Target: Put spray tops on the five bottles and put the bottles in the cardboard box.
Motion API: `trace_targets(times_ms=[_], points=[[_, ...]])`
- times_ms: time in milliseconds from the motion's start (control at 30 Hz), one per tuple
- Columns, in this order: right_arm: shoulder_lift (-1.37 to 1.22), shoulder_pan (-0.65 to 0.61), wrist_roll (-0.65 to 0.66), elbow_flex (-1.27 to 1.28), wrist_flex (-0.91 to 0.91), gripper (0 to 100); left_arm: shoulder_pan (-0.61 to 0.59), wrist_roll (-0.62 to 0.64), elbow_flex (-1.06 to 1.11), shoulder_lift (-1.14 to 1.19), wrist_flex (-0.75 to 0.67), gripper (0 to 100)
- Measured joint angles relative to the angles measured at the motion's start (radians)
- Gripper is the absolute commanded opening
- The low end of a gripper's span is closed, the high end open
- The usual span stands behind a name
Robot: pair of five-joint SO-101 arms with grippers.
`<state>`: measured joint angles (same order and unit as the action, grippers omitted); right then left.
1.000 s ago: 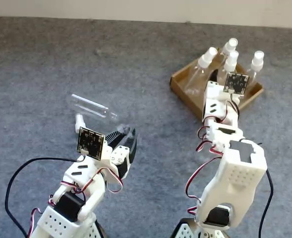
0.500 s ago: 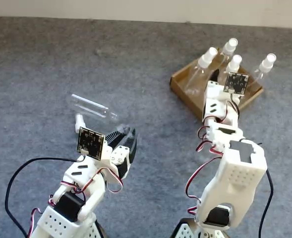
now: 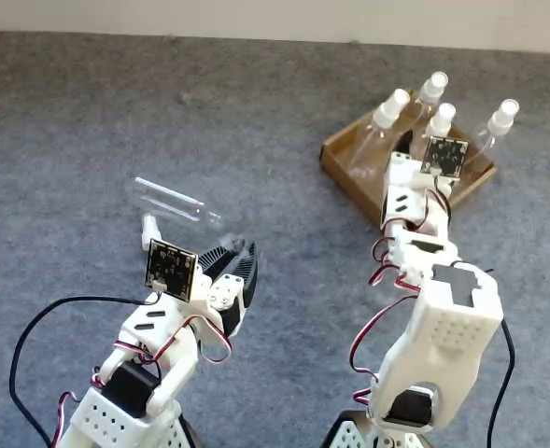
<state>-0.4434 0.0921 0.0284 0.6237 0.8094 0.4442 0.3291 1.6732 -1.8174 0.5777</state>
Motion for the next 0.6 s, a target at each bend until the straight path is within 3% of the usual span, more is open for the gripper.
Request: trace_targets(times_ms=[600], points=[[0.000,0.000,0.051,0.034,0.000,28.5,0.000,0.000,0.000,0.000,0.000,1]])
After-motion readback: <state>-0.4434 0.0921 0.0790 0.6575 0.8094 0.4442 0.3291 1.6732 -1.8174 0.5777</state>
